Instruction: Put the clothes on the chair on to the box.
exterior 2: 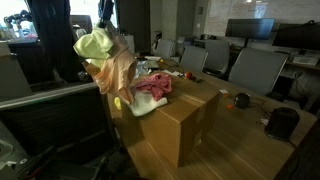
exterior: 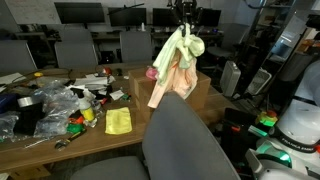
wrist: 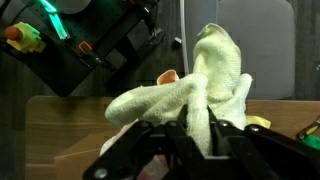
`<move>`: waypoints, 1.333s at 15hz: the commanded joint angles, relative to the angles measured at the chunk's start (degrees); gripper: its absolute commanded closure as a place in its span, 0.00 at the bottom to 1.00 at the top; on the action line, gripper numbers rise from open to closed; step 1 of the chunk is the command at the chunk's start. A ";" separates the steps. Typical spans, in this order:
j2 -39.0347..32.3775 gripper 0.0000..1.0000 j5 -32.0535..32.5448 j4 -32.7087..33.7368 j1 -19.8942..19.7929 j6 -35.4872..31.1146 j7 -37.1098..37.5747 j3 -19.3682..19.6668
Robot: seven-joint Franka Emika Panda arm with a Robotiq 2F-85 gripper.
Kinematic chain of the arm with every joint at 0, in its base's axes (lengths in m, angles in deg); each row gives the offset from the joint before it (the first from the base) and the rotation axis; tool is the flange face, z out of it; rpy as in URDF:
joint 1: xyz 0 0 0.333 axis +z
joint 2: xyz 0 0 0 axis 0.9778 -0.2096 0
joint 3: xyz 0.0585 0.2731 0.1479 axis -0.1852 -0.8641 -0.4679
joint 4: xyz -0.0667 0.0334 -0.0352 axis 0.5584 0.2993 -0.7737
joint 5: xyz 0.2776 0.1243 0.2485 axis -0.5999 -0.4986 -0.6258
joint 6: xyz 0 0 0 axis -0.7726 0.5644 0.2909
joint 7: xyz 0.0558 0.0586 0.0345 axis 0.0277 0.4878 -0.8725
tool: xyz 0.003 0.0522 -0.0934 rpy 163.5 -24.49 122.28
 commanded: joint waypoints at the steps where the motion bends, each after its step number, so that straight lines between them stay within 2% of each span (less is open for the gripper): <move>1: -0.89 0.93 -0.57 6.08 -2.20 5.08 1.66 1.73; 12: -9.64 0.93 -5.92 24.66 -5.92 15.90 3.49 6.35; 20: -19.12 0.93 -7.28 41.76 -8.38 24.23 4.11 8.60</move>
